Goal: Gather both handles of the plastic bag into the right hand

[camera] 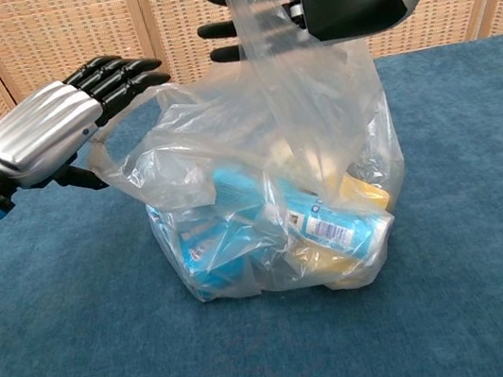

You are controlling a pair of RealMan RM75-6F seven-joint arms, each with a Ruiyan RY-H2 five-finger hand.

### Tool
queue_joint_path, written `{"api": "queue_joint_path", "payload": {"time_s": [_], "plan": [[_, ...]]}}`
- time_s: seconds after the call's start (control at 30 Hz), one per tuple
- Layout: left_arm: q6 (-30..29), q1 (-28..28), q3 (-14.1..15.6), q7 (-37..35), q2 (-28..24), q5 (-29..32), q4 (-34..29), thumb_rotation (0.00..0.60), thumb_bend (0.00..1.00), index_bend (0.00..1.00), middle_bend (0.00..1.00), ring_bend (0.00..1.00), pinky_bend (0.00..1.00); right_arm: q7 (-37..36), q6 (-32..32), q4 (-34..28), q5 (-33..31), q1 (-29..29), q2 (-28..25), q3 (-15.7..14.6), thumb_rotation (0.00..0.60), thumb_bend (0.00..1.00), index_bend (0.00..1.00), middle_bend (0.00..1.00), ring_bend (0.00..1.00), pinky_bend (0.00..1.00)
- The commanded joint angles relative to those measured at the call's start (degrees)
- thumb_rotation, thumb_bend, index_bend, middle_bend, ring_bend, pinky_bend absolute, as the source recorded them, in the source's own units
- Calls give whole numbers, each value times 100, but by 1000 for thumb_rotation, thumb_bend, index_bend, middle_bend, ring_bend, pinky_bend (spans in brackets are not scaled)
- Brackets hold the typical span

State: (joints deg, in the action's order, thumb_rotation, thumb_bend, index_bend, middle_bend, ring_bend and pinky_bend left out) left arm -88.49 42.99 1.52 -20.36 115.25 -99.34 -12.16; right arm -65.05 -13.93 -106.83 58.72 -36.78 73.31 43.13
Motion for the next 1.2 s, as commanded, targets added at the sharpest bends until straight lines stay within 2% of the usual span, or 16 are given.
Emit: {"api": "queue_joint_path", "payload": {"time_s": [0.03,0.17,0.53,0.67,0.93,1.2], "plan": [[-35,18,-75,-106,75,106,8,600,392,49,0,0,0,22,13,-3,-21,20,-2,24,600,398,403,504,245,263],[-46,53,-152,-187,176,232,33,600,406,52,0,0,0,67,53,1,-63,49,14,69,600,399,403,504,245,263],[-138,167,-317,-470,436,483,-104,600,473,152,0,0,0,224,146,20,-116,126,104,119,600,399,403,504,246,263],[-172,212,-418,-639,477,600,-184,600,492,218,0,0,0,276,184,40,-143,158,128,150,600,399,403,504,248,262],[-182,286,-516,-776,463,733,-253,600,494,246,0,0,0,391,265,27,-198,222,176,232,600,399,403,504,248,263],[-167,372,-804,-1111,522,1016,-602,600,493,374,0,0,0,502,323,21,-243,279,213,275,600,398,403,504,249,263]]}}
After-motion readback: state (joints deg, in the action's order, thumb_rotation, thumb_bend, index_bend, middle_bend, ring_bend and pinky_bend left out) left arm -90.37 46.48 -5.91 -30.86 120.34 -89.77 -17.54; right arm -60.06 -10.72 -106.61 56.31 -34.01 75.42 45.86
